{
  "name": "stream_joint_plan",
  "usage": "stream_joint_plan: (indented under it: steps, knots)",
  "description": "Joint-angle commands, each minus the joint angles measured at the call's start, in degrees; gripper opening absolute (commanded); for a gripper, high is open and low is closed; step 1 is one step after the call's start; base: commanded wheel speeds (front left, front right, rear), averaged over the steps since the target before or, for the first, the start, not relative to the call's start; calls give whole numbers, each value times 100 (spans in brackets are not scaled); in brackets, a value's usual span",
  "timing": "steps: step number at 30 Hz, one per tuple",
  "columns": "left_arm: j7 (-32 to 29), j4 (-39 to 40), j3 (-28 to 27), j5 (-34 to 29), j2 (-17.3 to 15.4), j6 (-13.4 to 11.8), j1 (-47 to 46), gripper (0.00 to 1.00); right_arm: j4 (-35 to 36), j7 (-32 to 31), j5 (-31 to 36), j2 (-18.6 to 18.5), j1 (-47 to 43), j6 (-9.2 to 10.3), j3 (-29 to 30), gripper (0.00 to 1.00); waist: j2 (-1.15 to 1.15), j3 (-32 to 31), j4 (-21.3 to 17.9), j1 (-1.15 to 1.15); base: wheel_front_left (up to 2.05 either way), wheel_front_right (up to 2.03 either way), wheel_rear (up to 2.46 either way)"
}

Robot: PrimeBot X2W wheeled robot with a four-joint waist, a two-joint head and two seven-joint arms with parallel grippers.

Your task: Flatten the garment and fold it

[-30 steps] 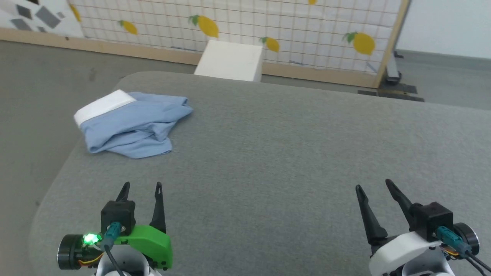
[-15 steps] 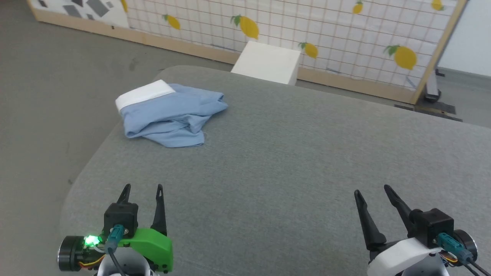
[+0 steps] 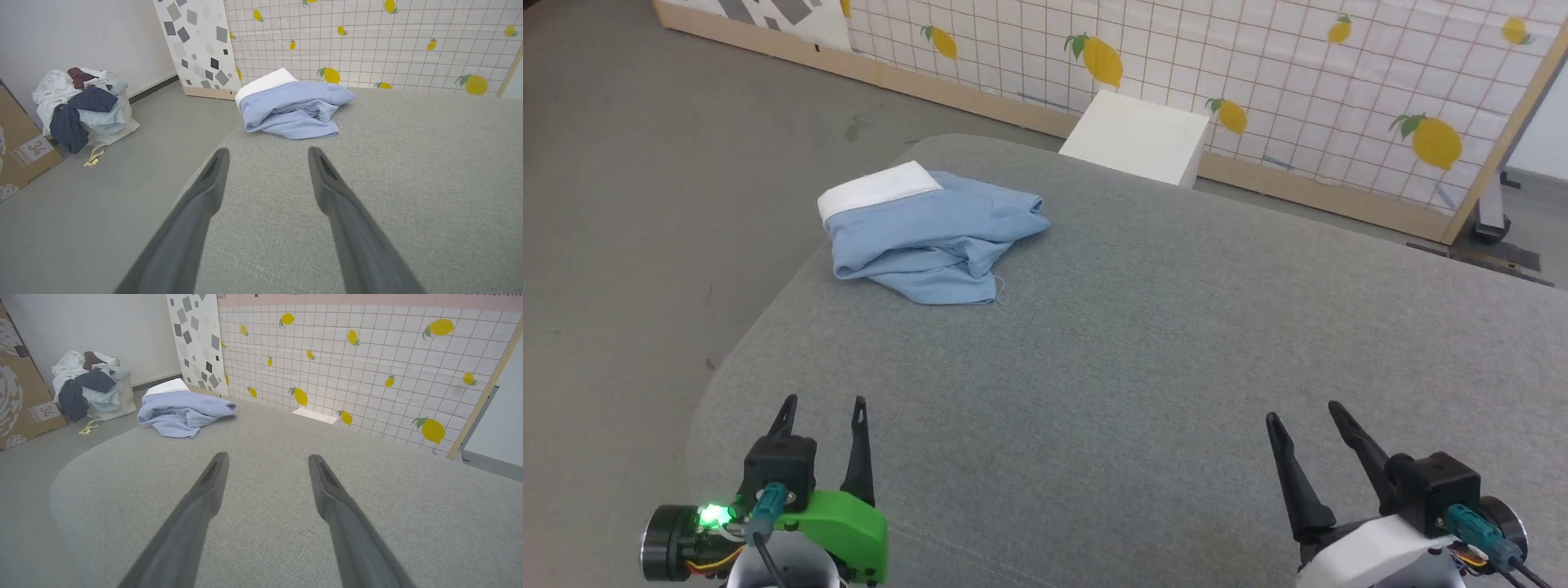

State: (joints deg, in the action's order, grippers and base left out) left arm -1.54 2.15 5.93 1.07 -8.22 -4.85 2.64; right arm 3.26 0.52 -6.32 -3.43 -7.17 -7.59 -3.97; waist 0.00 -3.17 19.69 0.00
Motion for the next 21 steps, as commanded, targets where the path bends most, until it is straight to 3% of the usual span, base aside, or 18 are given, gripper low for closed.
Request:
stream_joint_plan:
  steps: [1,12,21]
  knots:
    - [-27,25,23,-32,-56,-42,97,100,42,29,-48,13,-103,9,-19,100,0,-7,29,0,0,0,0]
    - [-66,95,83,7,-140,-73,112,100,59,8,-56,10,-102,10,-15,100,0,65,41,0,0,0,0]
    - [-222,223,71,178,-250,85,-203,100,297,-118,59,-161,112,10,67,100,0,711,-304,0,0,0,0]
